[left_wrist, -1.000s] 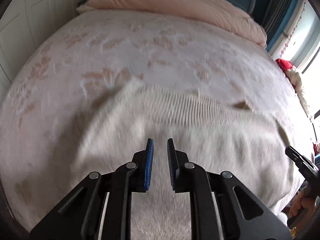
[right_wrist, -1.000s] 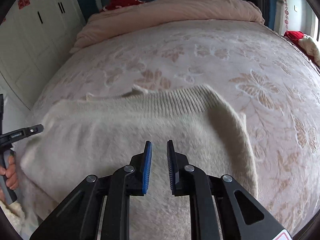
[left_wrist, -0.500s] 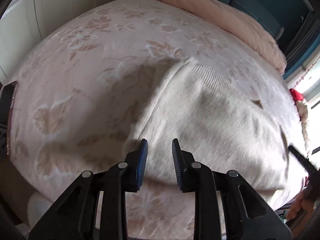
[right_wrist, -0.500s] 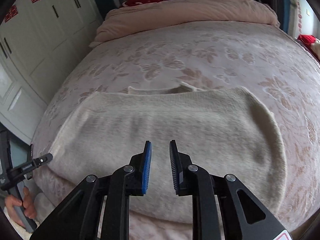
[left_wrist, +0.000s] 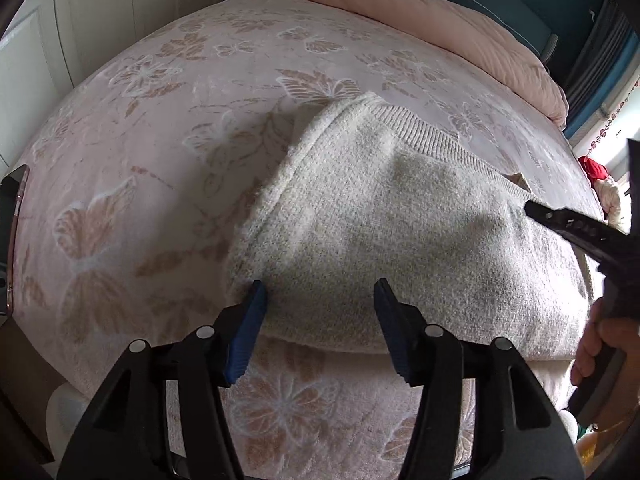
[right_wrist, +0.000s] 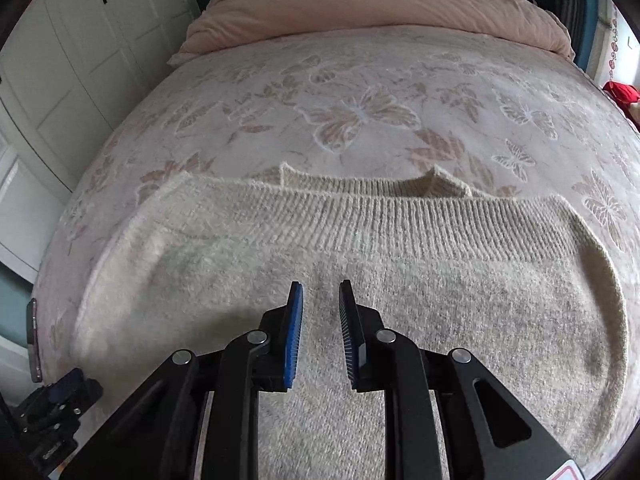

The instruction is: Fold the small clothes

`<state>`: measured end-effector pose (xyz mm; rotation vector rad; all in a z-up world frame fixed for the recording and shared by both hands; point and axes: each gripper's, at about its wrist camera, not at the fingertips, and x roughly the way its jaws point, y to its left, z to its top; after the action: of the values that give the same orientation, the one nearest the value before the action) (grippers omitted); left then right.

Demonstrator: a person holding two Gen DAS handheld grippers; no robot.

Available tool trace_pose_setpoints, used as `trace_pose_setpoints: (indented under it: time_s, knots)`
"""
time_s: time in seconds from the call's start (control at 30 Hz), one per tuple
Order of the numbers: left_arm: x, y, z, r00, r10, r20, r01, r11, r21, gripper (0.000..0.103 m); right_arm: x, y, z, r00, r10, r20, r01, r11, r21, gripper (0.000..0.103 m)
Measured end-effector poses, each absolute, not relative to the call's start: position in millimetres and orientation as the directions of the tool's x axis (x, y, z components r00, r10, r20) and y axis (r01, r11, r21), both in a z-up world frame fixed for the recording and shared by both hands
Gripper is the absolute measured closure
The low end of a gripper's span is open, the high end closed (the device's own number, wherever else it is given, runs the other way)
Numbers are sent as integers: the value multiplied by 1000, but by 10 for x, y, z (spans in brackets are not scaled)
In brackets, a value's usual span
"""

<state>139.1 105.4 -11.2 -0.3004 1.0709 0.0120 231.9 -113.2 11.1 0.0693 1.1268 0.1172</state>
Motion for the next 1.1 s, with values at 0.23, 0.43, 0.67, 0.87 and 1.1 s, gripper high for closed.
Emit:
trace_pose_setpoints:
  time_s: [0.23,0.43,0.67,0.87,1.1]
  knots:
    - [1240,1258,-94,519,-255,-816,-238,874,-425,18,2312,-1012,-211,399,75,-914,-102,994,37,85]
    - [1241,1486,-441,508,-368,-779,-441,666,-602,17,2295,-1061,-267,408,103,-907,-105,992,65,85]
    - [1485,1518,-494,541,-345,-767,-507,594,-625,17,2292,-1055,-248,403,121,-907,-103,991,86,85]
    - [1556,1484,-475,534,-301,-790,-518,623,-587,36,2391,-1229,10,413,186,-892,-44,982,184,84]
    - [1550,1533,-325,570,-323,-756,-463,634,-620,75,2474,-1189,-293,377,167,-911,-58,986,156,85]
